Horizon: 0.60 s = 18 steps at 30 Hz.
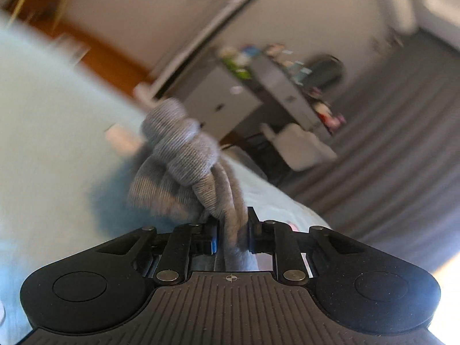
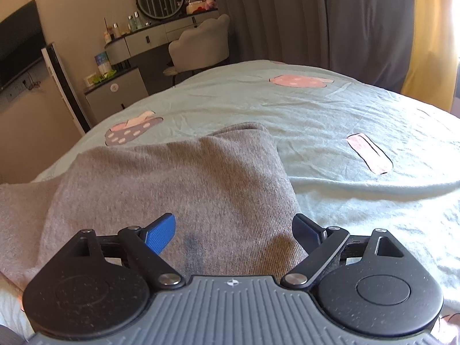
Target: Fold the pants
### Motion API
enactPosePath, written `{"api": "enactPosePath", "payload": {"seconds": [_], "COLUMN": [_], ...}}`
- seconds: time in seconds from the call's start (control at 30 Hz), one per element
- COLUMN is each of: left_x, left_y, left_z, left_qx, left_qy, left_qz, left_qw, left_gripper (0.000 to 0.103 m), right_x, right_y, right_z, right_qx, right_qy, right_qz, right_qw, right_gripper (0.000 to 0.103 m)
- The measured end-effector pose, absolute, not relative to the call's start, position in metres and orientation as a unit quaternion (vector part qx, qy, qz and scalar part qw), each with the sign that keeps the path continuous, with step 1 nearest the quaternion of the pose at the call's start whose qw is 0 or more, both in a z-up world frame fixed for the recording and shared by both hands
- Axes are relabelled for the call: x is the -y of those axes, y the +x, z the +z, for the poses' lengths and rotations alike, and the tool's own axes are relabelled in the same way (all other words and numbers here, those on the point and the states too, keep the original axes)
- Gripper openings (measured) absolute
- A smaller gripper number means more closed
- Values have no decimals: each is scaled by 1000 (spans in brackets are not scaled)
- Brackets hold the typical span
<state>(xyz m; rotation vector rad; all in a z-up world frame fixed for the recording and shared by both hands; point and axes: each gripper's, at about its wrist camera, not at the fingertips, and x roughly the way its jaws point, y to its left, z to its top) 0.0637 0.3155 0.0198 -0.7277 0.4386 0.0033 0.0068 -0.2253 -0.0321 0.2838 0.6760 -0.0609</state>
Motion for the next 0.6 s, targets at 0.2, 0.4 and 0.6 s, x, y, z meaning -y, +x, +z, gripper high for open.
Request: {"api": "enactPosePath", "payload": {"seconds": [0.2, 0.4, 0.6], "left_x": [-225, -117, -7], "left_y": [66, 70, 76], "left_z": [80, 83, 34], "left_qx": [-198, -223, -315], "left_qy": [-231, -127, 27], "left_qz": [-98, -222, -287], "left_qw": [948, 940, 904], "left_gripper": [19, 19, 22], "right_x": [232, 241, 240], "right_y": [-3, -15, -23], "right_z": [-22, -15, -13], "right_qx": [-311, -296, -292], "right_qy": [161, 188, 198], "right_qz": [-25, -21, -5], "right_qw": [936, 936, 936], "right_gripper": [89, 89, 89]}}
